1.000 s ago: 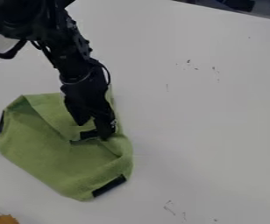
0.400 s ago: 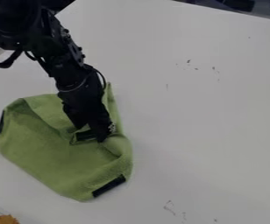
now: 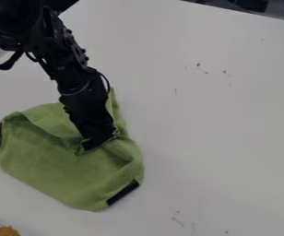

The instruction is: Fold the green cloth

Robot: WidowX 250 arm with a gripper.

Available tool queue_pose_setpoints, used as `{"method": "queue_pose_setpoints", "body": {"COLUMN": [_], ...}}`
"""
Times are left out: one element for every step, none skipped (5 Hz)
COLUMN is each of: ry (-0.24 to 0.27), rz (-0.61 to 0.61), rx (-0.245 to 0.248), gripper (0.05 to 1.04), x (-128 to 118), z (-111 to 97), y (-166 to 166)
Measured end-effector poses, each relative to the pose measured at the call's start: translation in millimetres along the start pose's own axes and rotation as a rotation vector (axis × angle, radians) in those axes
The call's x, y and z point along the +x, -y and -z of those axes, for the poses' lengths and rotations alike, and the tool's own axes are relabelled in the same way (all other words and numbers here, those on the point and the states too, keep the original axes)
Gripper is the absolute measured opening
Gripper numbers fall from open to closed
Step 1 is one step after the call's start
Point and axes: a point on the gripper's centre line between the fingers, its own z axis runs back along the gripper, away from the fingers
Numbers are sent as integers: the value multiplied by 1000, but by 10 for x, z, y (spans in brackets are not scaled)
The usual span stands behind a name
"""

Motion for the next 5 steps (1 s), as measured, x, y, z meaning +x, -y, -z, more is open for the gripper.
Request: {"method": "queue_pose_setpoints", "body": {"ry": [-43,-53,-54,2,8], "rz": [12,27,64,99,115], "rx": [21,64,103,89,50], "gripper": [89,60,58,58,58], "x": [73,244,462,672,787], "z": [-73,-278,-493,-539,-456], "y": [20,36,-48,-336,-663]}}
